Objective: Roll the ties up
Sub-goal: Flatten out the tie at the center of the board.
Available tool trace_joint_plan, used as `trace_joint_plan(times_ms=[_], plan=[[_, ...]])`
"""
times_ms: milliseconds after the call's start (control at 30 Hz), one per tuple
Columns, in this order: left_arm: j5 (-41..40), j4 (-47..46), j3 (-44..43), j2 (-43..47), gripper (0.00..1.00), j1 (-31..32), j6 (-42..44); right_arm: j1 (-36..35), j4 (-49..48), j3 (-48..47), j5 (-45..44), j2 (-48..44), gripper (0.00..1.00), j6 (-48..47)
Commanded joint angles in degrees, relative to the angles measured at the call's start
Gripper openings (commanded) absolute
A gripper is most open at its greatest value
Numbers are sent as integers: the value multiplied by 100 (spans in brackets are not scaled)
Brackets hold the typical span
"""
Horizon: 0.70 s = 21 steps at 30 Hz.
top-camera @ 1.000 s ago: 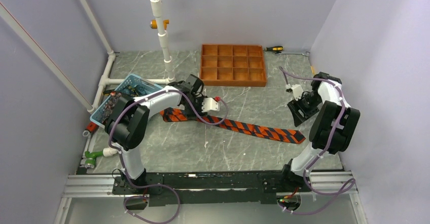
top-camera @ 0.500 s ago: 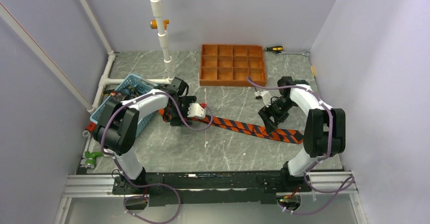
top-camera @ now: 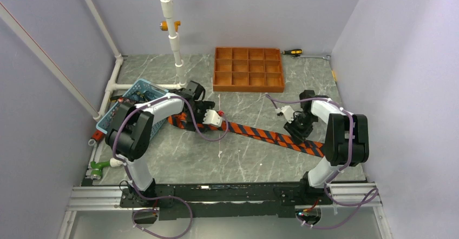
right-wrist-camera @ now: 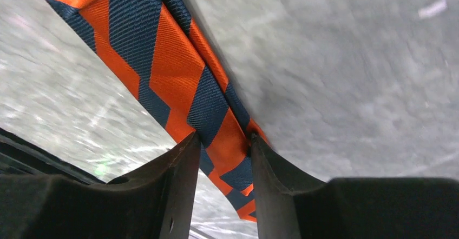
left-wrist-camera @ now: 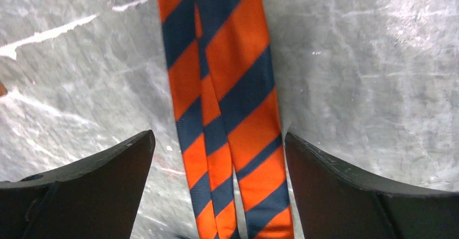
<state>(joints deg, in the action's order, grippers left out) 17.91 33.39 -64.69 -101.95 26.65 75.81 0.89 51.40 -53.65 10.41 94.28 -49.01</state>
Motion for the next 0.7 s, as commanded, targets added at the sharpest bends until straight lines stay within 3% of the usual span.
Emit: trace_joint_plan(times_ms=[0, 200, 400, 567, 667], plan=[[307, 666, -330, -371, 90, 206, 331, 514, -141, 329, -687, 238, 40, -812], [691, 1696, -745, -452, 64, 609, 174, 1146, 66, 288, -985, 315, 39, -1719], [692, 1150, -267, 196, 65, 475, -125, 1637, 299, 131, -1033, 370, 38, -2294], [394, 1189, -440, 18, 65, 138, 183, 1643, 434, -14, -933, 455, 38, -2327], [249, 1292, -571, -189, 57, 83, 423, 1650, 465, -77, -914, 529, 38, -2298]])
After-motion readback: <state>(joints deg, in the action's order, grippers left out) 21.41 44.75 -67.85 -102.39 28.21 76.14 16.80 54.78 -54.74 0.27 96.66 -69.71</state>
